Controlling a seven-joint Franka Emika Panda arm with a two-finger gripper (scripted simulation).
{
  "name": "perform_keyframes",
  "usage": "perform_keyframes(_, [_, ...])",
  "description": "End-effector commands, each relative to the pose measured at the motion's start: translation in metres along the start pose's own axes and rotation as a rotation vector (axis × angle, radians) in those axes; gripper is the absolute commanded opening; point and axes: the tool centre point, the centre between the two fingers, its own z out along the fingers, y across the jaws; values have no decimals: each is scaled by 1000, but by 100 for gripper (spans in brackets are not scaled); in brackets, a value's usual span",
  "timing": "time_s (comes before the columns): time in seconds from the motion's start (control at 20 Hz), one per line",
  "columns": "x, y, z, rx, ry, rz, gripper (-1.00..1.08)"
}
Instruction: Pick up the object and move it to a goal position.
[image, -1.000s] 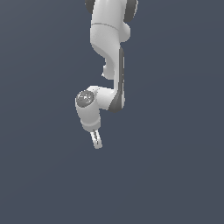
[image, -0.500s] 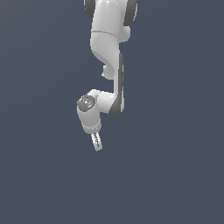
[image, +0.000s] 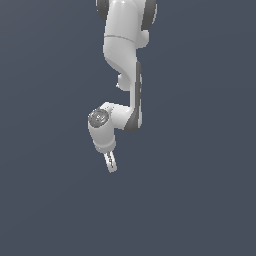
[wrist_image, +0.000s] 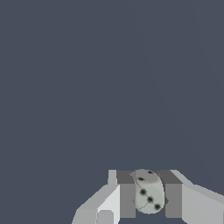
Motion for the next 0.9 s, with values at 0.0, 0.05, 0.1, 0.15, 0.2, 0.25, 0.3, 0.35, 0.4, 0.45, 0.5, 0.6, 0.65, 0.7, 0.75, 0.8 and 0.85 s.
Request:
perform_keyframes(0.0, [-2, -3, -1, 0, 0, 0, -100])
perform_keyframes(0.05, [-4, -5, -1, 0, 0, 0, -100])
perform_keyframes(0.1, [-6, -8, -2, 0, 0, 0, -100])
perform_keyframes(0.15, [-8, -11, -2, 0, 0, 0, -100])
perform_keyframes(0.2, [-11, -15, -3, 0, 0, 0, -100])
perform_keyframes(0.25, [-14, -20, -4, 0, 0, -1, -100])
perform_keyframes(0.3, [-18, -25, -5, 0, 0, -1, -100])
perform_keyframes(0.35, [-22, -30, -6, 0, 0, -1, -100])
perform_keyframes(0.4, [-26, -36, -7, 0, 0, -1, -100])
perform_keyframes(0.45, [-30, -42, -8, 0, 0, -1, -100])
perform_keyframes(0.5, [-34, -48, -10, 0, 0, -1, -100])
perform_keyframes(0.6, [-42, -60, -12, -1, 1, -1, -100])
perform_keyframes(0.65, [-45, -64, -12, -1, 1, -1, -100])
perform_keyframes(0.7, [-47, -68, -13, -1, 1, -1, -100])
perform_keyframes(0.75, [-50, -72, -14, -1, 1, -1, -100])
perform_keyframes(0.8, [-52, -75, -14, -1, 1, -1, -100])
perform_keyframes(0.85, [-53, -78, -15, -1, 1, -1, -100])
